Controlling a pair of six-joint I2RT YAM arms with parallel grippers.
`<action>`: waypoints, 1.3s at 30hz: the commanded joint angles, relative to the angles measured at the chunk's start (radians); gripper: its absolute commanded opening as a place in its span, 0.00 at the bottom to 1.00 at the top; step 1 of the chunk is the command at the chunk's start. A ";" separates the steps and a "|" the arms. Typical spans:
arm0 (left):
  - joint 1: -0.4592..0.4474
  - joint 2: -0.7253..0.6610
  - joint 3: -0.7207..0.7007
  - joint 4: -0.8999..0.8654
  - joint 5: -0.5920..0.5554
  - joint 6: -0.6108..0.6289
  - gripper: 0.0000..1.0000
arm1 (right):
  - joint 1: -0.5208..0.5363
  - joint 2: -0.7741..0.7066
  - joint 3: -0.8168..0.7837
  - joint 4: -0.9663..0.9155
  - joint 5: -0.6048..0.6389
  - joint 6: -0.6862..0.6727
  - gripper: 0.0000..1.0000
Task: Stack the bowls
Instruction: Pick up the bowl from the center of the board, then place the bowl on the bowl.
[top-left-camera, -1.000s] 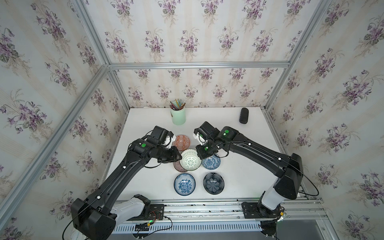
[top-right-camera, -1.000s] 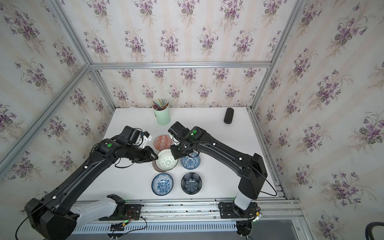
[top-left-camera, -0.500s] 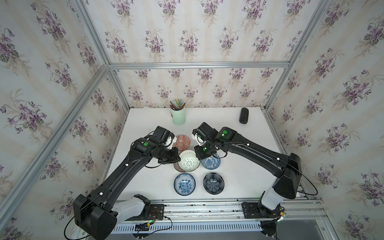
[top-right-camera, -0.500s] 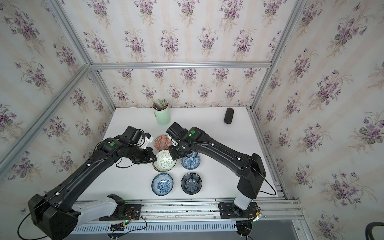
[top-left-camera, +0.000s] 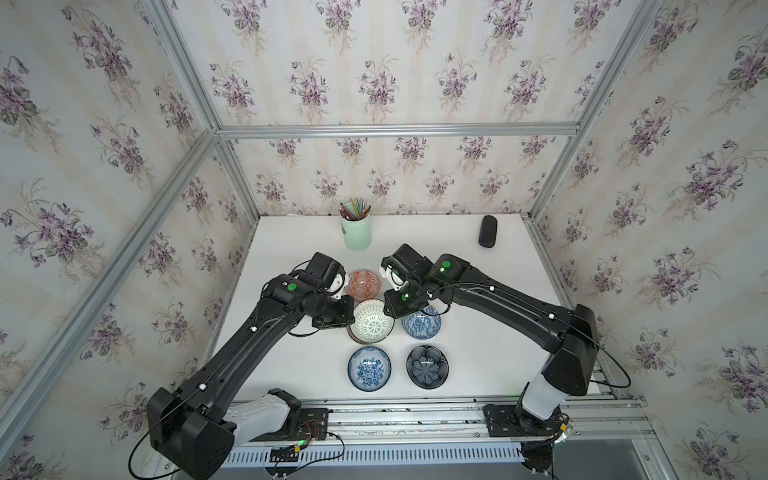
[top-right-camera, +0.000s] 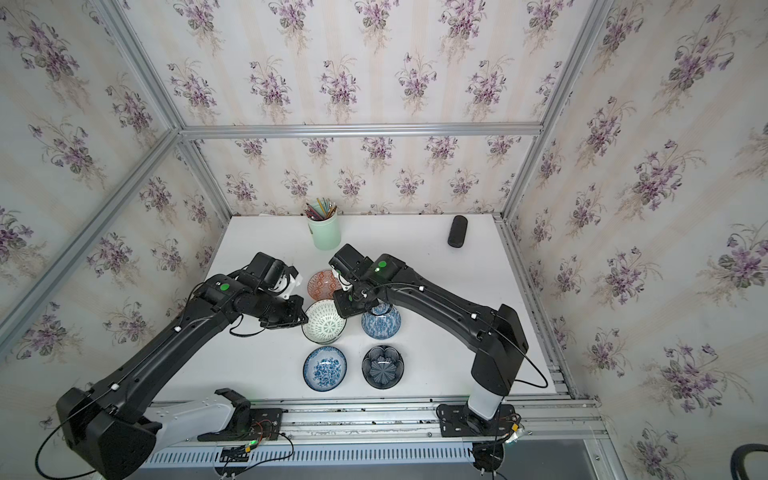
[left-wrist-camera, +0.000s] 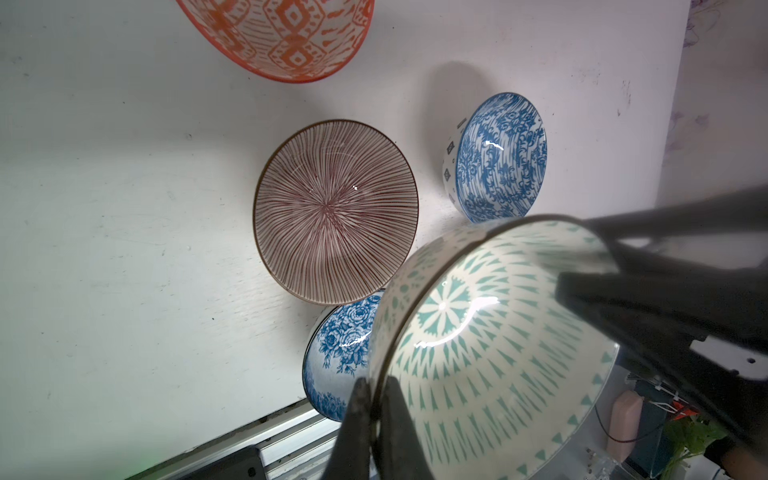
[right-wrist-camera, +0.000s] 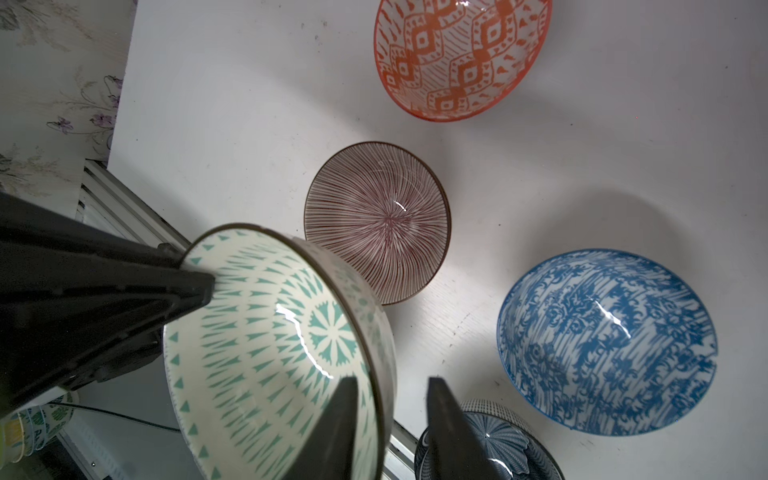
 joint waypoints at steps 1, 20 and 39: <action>0.001 0.003 0.013 -0.017 -0.041 0.009 0.00 | 0.003 -0.025 0.019 0.030 0.016 -0.008 0.63; 0.014 0.139 0.050 0.018 -0.128 0.034 0.00 | -0.150 -0.304 -0.192 0.150 0.042 -0.020 0.62; 0.066 0.186 -0.065 0.173 -0.079 0.027 0.00 | -0.164 -0.322 -0.292 0.194 0.025 -0.004 0.59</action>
